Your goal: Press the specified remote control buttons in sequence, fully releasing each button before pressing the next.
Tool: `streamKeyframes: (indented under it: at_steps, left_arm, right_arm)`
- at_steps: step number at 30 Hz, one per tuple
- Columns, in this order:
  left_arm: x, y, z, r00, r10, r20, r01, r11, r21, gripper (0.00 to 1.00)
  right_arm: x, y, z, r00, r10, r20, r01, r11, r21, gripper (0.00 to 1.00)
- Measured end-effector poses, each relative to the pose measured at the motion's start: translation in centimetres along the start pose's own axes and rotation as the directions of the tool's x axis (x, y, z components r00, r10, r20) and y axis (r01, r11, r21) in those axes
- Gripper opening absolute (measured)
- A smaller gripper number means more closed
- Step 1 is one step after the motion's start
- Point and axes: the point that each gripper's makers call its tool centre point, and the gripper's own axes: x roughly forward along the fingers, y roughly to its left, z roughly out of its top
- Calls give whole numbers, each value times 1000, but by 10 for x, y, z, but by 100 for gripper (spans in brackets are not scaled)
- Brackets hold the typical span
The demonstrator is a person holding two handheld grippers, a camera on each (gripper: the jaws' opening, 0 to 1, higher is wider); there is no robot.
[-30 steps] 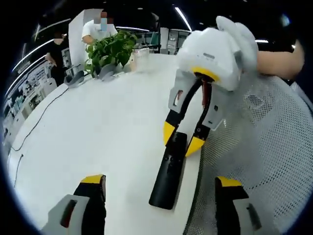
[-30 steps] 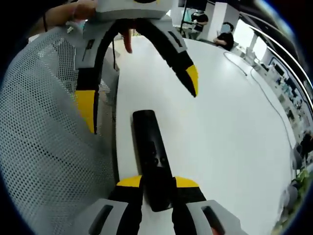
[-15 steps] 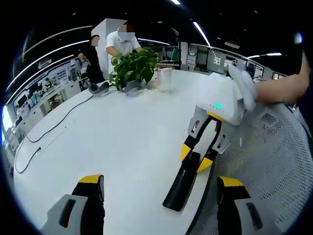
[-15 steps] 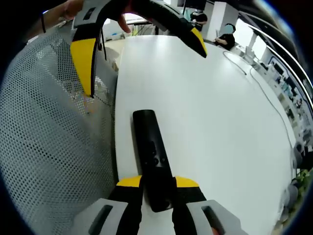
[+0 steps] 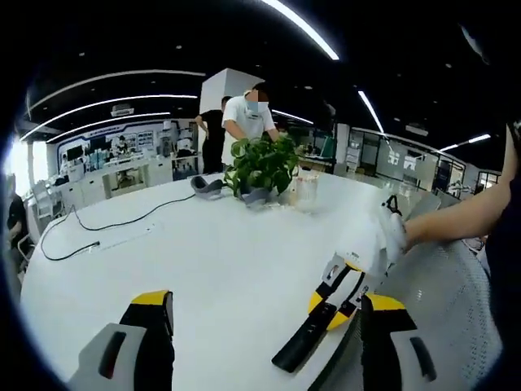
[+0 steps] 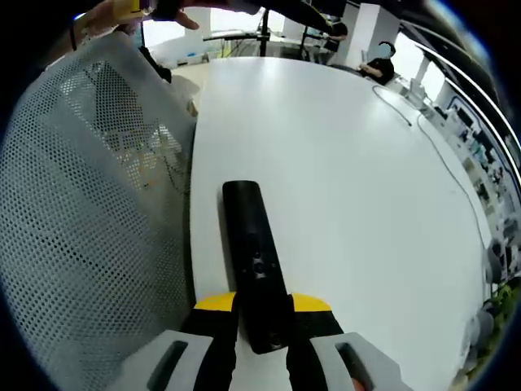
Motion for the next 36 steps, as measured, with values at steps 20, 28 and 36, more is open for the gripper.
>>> streamKeyframes:
  at_steps: [20, 28, 36]
  left_arm:
    - [-79, 22, 73, 842, 250, 479, -224, 968, -111, 100]
    - [-77, 10, 62, 850, 255, 461, -226, 967, -119, 100]
    - [-72, 8, 62, 844, 253, 473, -250, 966, -72, 100]
  right_arm:
    - [0, 0, -1, 1000, -5, -2, 5, 1000, 2, 20]
    - [0, 0, -1, 1000, -6, -3, 6, 1000, 1, 20]
    - [4, 0, -2, 1000, -8, -13, 8, 1000, -8, 22]
